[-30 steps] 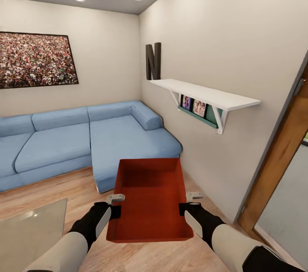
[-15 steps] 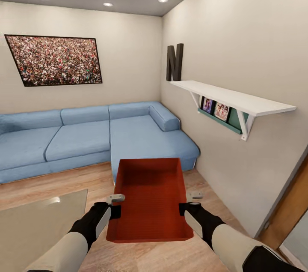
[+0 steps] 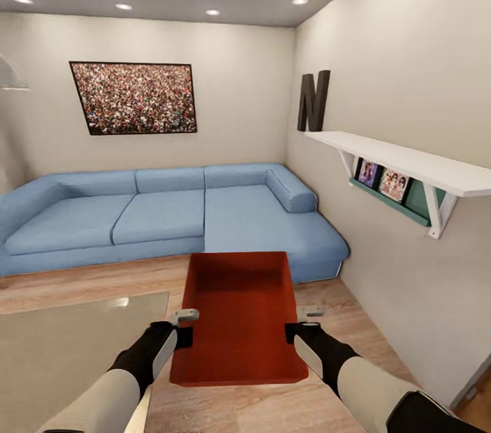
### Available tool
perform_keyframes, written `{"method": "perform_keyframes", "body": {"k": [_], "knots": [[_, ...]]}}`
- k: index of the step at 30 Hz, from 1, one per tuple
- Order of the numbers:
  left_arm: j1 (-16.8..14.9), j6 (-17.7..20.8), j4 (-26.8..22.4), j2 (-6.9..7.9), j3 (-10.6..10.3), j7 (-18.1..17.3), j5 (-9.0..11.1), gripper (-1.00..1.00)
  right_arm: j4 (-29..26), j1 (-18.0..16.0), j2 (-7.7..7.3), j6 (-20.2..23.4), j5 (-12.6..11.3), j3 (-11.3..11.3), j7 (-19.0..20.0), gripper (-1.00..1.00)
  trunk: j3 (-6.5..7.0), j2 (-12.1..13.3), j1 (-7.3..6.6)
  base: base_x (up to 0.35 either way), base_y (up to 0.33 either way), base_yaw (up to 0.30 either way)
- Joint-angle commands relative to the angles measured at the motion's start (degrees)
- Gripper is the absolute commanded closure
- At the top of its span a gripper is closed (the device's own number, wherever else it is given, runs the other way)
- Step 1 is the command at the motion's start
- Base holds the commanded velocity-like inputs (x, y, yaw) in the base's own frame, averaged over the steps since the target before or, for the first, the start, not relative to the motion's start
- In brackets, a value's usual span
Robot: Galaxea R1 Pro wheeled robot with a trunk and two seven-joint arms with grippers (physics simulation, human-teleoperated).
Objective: Move the two storage containers from the living room to the garage. In the garage, place one container on the floor and stack the other container on top of it (either order is fine).
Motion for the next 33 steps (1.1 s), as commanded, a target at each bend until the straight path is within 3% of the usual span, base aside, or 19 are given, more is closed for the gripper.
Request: {"method": "perform_keyframes", "body": {"k": [1, 33], "knots": [[0.01, 0.45, 1.09, 0.23, -0.27, 2.44, -1.03, 1.00, -0.40, -0.09, -0.05, 0.17, 0.04, 0.16, -0.34, 1.00, -0.05, -0.10, 0.03, 0.000, 0.000, 0.300], [0.01, 0.42, 1.09, 0.17, -0.27, 2.44, -1.03, 1.00, -0.40, -0.09, -0.08, 0.17, 0.04, 0.16, -0.34, 1.00, 0.76, -0.10, 0.03, 0.000, 0.000, 0.300]]}}
